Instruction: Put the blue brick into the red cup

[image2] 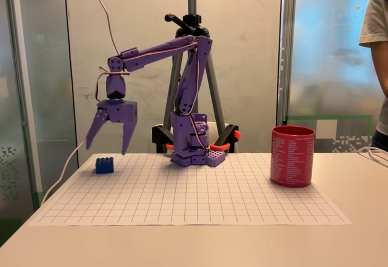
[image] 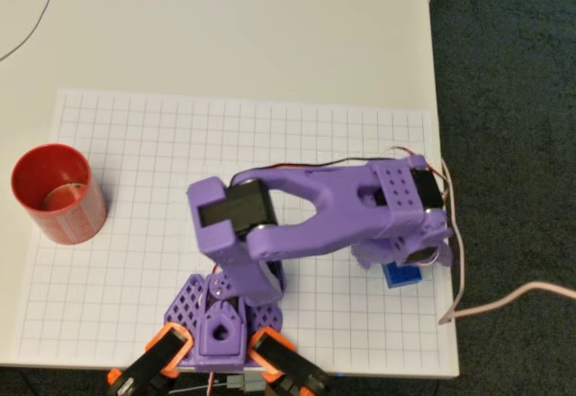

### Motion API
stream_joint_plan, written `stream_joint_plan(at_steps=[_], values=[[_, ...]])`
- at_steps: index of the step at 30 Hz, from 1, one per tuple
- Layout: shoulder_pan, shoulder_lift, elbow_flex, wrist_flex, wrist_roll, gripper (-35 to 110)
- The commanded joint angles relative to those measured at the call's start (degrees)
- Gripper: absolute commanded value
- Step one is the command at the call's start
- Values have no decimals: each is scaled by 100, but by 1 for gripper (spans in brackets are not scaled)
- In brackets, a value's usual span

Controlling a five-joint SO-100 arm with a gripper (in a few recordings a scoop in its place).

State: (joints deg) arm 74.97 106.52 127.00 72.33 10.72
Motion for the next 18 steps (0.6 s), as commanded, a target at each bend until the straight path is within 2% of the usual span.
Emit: stream_joint_plan(at_steps=[1, 18], values=[[123, -105, -387, 79, -53, 53], [-62, -879, -422, -132, -97, 53]])
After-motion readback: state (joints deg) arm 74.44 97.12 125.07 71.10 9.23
